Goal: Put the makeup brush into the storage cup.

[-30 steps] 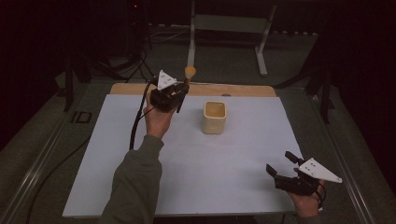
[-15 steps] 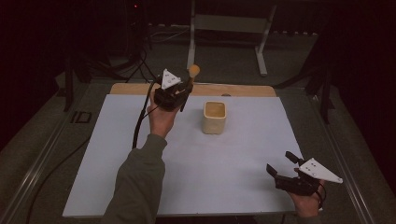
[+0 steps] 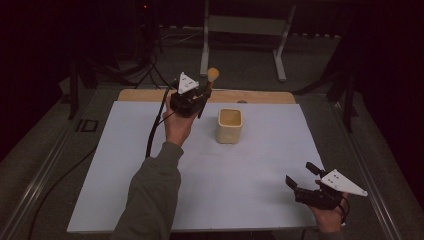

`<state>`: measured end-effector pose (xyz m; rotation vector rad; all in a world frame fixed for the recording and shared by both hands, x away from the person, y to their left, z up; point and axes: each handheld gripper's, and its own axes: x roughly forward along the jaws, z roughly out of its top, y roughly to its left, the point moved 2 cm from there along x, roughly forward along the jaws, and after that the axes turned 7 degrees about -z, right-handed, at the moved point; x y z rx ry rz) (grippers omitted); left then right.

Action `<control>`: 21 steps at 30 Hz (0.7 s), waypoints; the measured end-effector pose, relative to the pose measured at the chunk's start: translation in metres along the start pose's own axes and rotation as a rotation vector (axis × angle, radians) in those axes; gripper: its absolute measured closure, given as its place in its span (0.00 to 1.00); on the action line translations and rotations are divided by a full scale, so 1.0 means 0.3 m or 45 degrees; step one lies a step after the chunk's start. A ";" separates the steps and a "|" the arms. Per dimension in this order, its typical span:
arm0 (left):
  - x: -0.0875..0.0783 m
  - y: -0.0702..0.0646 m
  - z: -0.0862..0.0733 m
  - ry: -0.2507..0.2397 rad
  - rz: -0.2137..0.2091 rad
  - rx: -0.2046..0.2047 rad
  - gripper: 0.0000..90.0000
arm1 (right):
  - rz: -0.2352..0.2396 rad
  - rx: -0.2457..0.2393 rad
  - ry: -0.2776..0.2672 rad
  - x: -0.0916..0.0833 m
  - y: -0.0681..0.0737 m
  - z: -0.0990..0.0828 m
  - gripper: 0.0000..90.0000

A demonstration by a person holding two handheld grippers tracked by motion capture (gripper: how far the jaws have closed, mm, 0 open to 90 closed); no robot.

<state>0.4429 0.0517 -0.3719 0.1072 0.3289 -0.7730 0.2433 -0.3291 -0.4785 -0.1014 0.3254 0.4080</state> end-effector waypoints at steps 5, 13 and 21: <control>0.014 -0.008 0.001 -0.006 -0.005 -0.005 0.83 | -0.001 0.005 -0.002 -0.002 -0.001 0.000 0.12; 0.026 -0.015 0.011 -0.014 -0.006 -0.002 0.83 | -0.003 0.007 -0.004 -0.003 -0.002 0.000 0.12; 0.038 -0.029 0.023 -0.027 -0.007 0.002 0.83 | -0.004 0.007 -0.007 -0.004 -0.003 0.000 0.12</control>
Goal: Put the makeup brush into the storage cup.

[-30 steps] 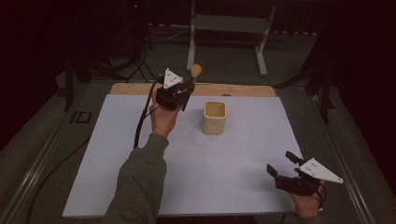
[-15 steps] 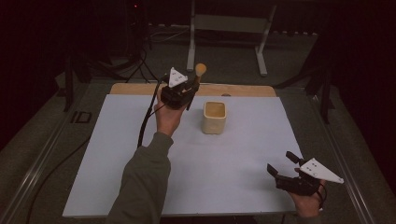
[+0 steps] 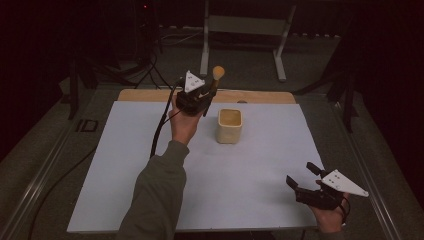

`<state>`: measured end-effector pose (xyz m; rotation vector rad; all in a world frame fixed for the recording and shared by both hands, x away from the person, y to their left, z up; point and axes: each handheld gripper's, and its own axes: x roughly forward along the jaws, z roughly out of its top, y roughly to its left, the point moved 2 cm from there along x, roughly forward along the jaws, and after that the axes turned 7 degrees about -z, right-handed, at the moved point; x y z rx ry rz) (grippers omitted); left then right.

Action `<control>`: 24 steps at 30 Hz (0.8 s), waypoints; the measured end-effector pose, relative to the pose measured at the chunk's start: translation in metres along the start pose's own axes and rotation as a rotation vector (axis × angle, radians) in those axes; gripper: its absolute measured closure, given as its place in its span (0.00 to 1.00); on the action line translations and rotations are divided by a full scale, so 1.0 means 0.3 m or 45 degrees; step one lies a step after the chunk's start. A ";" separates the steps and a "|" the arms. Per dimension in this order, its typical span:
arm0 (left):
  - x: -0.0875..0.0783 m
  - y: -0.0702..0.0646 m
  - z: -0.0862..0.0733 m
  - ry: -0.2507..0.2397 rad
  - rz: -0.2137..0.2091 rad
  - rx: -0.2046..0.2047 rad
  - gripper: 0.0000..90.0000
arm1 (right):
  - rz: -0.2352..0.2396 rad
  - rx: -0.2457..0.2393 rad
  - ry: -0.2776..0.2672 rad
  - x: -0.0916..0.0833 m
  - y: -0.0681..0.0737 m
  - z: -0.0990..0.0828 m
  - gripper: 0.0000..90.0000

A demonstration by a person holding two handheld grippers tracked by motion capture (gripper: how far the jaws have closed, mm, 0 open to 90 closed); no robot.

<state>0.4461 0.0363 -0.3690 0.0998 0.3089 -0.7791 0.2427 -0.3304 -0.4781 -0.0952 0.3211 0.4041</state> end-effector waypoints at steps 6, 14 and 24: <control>0.015 -0.007 0.002 0.004 -0.003 0.007 0.83 | 0.000 0.002 -0.001 -0.001 -0.001 0.000 0.12; 0.035 -0.023 0.001 -0.004 -0.012 0.002 0.83 | -0.001 0.002 0.001 -0.002 -0.001 -0.001 0.12; 0.057 -0.045 0.008 -0.014 -0.029 0.002 0.83 | -0.001 0.003 0.000 -0.004 -0.002 -0.001 0.12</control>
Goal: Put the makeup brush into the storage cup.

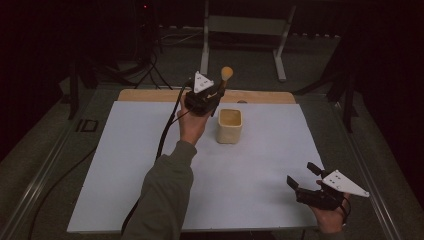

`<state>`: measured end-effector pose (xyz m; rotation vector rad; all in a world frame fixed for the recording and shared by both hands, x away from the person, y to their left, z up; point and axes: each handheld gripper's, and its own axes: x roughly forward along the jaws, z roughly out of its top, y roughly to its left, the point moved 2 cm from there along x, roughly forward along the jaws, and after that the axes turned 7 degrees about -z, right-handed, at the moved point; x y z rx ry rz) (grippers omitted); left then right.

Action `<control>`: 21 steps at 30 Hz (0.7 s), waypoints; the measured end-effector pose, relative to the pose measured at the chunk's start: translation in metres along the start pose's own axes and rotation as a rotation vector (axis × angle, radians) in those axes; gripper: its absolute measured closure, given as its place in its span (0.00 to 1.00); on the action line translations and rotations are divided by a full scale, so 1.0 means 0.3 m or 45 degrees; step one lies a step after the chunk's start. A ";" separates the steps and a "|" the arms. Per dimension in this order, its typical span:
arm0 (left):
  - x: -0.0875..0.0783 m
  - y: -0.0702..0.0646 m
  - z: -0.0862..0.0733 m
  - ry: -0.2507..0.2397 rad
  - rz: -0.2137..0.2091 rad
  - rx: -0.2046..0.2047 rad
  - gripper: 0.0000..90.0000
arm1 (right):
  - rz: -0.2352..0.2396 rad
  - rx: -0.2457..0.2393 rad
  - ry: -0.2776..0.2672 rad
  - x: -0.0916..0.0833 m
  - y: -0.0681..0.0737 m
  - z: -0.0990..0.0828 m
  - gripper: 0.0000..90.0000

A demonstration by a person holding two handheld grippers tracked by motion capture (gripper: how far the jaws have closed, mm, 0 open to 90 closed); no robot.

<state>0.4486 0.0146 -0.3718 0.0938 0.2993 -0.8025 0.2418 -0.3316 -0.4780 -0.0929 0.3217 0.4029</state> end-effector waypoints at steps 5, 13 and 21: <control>0.010 -0.010 0.004 -0.008 -0.011 -0.005 0.83 | 0.001 0.000 0.000 0.000 0.000 0.000 0.12; 0.024 -0.024 0.006 -0.018 -0.029 -0.017 0.83 | 0.000 0.000 0.000 0.000 0.000 0.000 0.12; 0.040 -0.041 0.007 -0.028 -0.048 -0.027 0.83 | 0.000 0.001 -0.001 -0.001 -0.001 0.000 0.12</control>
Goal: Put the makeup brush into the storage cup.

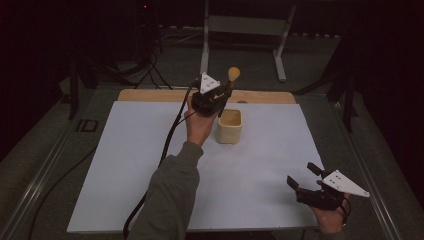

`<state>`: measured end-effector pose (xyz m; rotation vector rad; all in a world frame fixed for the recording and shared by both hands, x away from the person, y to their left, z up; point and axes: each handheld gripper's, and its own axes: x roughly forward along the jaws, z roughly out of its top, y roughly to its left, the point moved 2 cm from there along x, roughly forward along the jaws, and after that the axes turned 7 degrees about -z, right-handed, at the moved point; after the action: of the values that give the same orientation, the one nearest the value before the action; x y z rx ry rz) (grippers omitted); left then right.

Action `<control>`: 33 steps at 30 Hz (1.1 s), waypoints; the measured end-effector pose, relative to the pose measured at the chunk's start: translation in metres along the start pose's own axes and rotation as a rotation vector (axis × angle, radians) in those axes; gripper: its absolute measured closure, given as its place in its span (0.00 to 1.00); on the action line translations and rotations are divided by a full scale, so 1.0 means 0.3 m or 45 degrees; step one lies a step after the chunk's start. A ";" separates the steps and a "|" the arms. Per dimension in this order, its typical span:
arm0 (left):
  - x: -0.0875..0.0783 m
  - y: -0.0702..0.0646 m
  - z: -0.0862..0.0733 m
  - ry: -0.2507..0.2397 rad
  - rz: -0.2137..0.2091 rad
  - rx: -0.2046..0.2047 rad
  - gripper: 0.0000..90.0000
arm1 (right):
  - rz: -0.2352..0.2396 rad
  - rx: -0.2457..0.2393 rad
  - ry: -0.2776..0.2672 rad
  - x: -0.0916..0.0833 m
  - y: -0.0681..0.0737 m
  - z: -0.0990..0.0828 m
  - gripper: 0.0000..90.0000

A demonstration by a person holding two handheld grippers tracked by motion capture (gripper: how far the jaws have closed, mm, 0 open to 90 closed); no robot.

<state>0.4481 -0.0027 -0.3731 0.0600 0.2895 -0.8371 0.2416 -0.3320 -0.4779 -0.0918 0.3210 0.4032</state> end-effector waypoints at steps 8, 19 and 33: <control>0.014 -0.008 -0.002 -0.014 -0.022 -0.026 0.83 | 0.000 0.000 0.000 -0.001 -0.001 0.000 0.12; 0.032 -0.022 -0.012 -0.015 -0.036 -0.033 0.83 | 0.000 0.001 0.000 -0.001 -0.001 -0.001 0.12; 0.049 -0.020 -0.044 0.009 -0.041 -0.045 0.83 | 0.000 0.000 0.000 -0.002 -0.001 -0.001 0.12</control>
<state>0.4498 -0.0150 -0.3894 0.0251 0.3125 -0.8636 0.2411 -0.3326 -0.4779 -0.0918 0.3211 0.4029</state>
